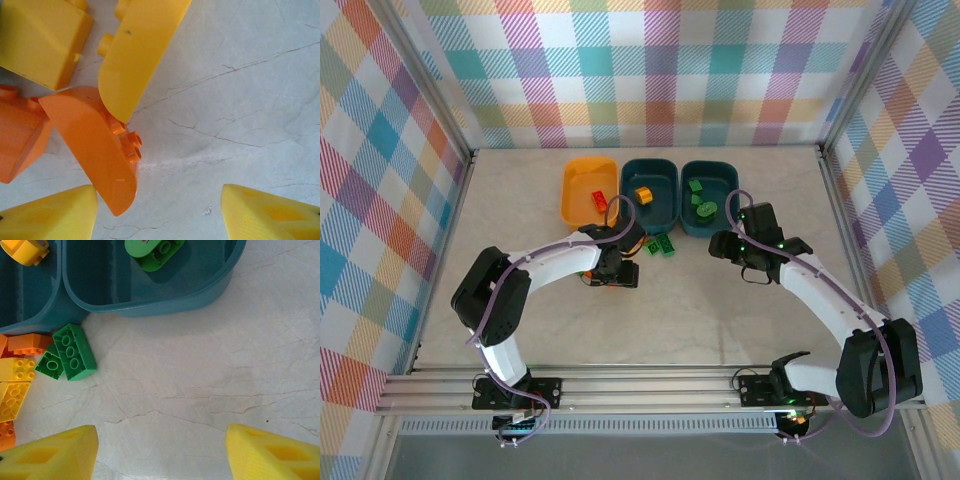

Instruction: Sort the legos into containers by color

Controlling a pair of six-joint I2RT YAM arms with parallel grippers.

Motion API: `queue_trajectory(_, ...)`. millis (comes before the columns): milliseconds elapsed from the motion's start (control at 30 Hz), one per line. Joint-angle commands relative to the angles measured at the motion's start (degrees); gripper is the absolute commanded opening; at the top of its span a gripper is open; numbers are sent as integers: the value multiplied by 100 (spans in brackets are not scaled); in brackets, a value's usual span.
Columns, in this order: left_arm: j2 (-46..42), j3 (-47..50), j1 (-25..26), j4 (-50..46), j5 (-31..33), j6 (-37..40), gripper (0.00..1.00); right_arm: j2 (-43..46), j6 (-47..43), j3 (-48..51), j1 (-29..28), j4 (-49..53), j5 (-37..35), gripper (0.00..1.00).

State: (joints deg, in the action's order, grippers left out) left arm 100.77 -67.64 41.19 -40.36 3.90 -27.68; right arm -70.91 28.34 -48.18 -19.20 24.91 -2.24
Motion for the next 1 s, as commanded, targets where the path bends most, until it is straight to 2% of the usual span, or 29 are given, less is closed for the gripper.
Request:
queue_trajectory(0, 82, -70, 33, -67, 51, -110, 66, -94, 95, -77, 4, -42, 115, 68)
queue_trajectory(200, 474, -144, 38, -198, 616, -248, 61, -142, 95, -42, 6, -95, 127, 68)
queue_trajectory(500, 695, -299, 32, -26, 757, -460, 34, -157, 53, -16, 4, -99, 148, 68)
queue_trajectory(600, 497, -281, 69, -148, 747, -429, 25, -112, 40, 18, 4, -91, 114, 68)
queue_trajectory(767, -121, -146, 237, -398, 830, -413, 17, -175, 55, 28, 5, -186, 143, 68)
queue_trajectory(967, -842, 5, 441, -711, 809, -460, 15, -295, 69, -24, 4, -284, 224, 68)
